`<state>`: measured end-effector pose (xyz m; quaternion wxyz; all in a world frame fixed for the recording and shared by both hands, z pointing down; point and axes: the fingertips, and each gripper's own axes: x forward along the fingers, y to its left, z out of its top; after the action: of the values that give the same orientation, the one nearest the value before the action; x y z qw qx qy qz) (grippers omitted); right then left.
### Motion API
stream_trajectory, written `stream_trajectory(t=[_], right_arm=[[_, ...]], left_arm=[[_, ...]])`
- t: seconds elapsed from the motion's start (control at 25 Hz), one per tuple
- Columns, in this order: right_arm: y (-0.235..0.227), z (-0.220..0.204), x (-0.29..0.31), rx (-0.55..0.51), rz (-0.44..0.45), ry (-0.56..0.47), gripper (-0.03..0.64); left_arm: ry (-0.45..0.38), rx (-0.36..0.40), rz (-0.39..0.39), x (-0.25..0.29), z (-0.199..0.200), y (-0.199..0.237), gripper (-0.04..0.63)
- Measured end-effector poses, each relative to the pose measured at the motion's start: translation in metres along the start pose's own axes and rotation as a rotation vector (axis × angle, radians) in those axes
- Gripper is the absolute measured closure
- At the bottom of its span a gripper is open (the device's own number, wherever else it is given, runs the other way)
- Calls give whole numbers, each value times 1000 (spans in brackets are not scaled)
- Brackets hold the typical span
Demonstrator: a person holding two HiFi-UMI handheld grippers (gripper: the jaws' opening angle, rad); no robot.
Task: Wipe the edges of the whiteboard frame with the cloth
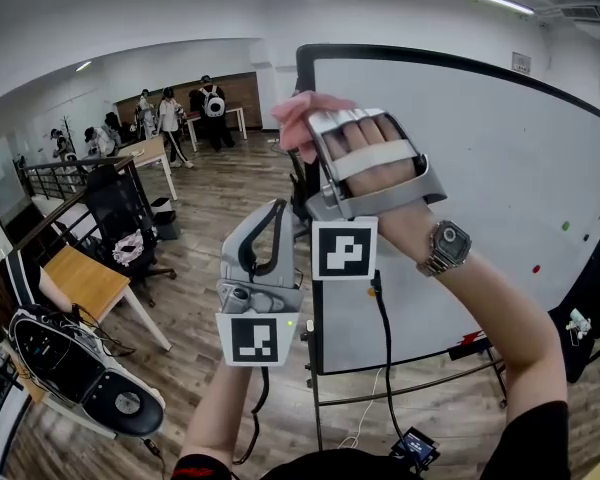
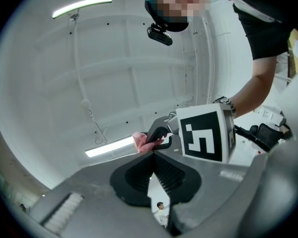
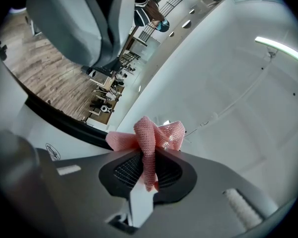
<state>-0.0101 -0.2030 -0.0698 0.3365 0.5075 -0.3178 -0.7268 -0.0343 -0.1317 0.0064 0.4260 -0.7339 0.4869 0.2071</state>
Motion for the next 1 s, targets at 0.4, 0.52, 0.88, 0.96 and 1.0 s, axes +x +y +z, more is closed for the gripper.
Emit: stream_trajectory(t=[0.4,0.52,0.88,0.96,1.0], right_arm=[[12,6,-1,21,13,-22,567],[15,12,2,19,22,-26,566],[27,23,-1,29,40,-38,566],[27,22,-2,39,43,-34,566],[28,23,-2,43,45,-34,566]], left_arm=[[18,-3,-11,0,-8,-2,597],[29,-8,-14,-1,-15,2,597],[47,-11,-15,-7,-24,5,597],[48,-26,-13,-8,-25,4,597],[47,-29,-13,-9,-25,3,597]])
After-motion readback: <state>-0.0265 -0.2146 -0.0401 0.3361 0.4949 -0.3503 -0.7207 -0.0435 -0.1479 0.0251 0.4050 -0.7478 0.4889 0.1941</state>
